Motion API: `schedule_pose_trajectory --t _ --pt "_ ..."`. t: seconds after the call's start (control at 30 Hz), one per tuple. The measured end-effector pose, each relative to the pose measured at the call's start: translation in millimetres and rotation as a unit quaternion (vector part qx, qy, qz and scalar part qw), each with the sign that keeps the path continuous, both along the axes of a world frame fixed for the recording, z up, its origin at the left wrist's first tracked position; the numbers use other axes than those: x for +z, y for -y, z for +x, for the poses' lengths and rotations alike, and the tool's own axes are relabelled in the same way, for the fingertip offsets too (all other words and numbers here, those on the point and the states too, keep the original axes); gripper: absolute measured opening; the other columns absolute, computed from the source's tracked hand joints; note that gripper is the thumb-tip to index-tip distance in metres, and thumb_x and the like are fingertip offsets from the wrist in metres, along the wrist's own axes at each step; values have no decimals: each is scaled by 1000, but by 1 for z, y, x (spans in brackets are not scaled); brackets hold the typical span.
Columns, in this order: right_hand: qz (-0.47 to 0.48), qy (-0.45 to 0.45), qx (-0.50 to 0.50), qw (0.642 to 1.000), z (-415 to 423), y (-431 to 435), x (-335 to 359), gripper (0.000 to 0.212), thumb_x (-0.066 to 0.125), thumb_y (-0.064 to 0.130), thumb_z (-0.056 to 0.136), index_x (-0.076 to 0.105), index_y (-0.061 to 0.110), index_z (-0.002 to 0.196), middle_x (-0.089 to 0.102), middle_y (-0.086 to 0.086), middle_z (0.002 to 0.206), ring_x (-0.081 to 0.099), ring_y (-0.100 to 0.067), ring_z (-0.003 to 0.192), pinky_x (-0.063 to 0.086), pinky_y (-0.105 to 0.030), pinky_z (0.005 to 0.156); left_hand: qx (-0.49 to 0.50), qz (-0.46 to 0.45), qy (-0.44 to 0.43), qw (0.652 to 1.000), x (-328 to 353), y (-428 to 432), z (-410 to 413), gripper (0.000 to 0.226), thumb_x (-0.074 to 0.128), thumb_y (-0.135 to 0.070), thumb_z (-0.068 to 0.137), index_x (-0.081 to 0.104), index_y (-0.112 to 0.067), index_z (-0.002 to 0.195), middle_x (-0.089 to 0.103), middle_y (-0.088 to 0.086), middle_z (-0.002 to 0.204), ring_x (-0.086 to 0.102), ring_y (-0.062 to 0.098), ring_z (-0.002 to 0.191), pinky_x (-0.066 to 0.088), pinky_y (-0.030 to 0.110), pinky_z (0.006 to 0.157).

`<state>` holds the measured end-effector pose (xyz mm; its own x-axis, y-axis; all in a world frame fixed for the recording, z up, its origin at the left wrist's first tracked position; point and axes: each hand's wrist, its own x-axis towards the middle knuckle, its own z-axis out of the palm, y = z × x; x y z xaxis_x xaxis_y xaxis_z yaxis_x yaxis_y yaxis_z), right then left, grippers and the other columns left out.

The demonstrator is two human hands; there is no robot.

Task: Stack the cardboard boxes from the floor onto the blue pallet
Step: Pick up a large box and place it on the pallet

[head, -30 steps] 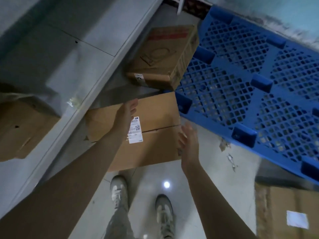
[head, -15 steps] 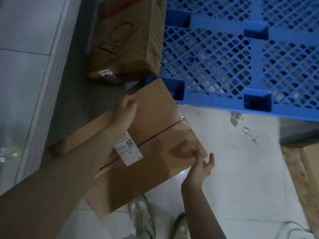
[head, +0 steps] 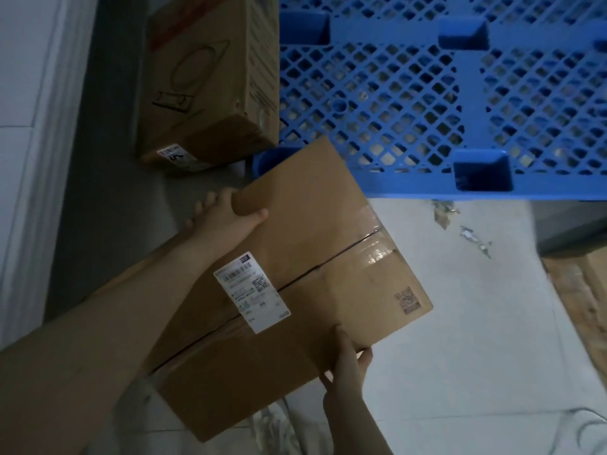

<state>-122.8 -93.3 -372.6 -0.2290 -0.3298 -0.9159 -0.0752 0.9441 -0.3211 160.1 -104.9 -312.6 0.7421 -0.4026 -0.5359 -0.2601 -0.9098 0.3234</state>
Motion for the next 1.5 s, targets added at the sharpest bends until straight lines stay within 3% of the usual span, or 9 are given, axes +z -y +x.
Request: schedule_pose_trajectory --t 0.23,0.47,0.63,0.73,0.87,0.97,1.03,1.13,1.5 --pt "-123 -17 8 992 -40 92 109 83 74 56 74 36 28 142 50 -6 142 52 -35 123 45 -58 101 -80 -52 61 994 118 90 -32 87 52 -73 67 24 -36 141 30 5 144 23 31 134 23 51 104" --pt "-284 -33 45 957 -32 268 295 71 83 57 60 53 16 108 61 -1 99 60 -13 83 47 -32 72 -45 -197 75 976 299 178 -19 106 70 -59 69 11 -27 151 24 12 155 18 38 141 20 52 112" --pt "-373 -1 217 902 20 398 383 63 84 24 71 52 13 124 62 -6 112 62 -23 90 48 -33 72 31 -249 80 965 359 243 26 103 71 -60 68 18 -28 151 39 13 149 33 38 137 28 52 111" --pt "-392 13 254 884 57 451 404 75 83 27 75 43 16 138 54 -3 118 58 -24 96 48 -35 75 64 -255 54 963 362 287 58 104 69 -66 62 20 -33 148 48 10 144 43 36 131 36 51 107" --pt "-386 -17 279 879 95 513 382 77 82 31 75 43 13 138 57 -5 118 60 -29 103 53 -45 88 74 -260 30 962 335 344 94 112 71 -61 64 9 -31 152 49 12 141 47 35 127 38 44 105" --pt "-385 -61 305 869 126 551 344 71 80 32 77 46 11 135 60 -11 124 59 -31 102 52 -47 87 100 -272 28 957 296 373 115 114 76 -38 68 -2 -31 151 46 13 140 54 32 112 37 30 84" --pt "-371 -97 324 865 143 575 313 73 78 35 79 44 13 139 58 -12 131 58 -33 109 51 -46 88 97 -264 13 960 265 385 126 106 75 -26 69 5 -33 148 45 12 136 52 19 88 37 24 70" --pt "-331 -127 353 866 161 608 263 75 76 34 81 40 14 143 53 -12 137 55 -35 116 50 -48 91 82 -254 -66 961 205 394 133 89 73 -20 73 17 -35 140 49 7 133 47 9 83 36 24 61" --pt "-287 -168 434 837 200 705 108 76 68 41 84 34 15 148 55 -13 133 63 -27 86 53 -40 68 82 -236 -175 952 42 461 151 98 73 -22 83 6 -34 153 37 -4 150 40 4 112 34 22 93"
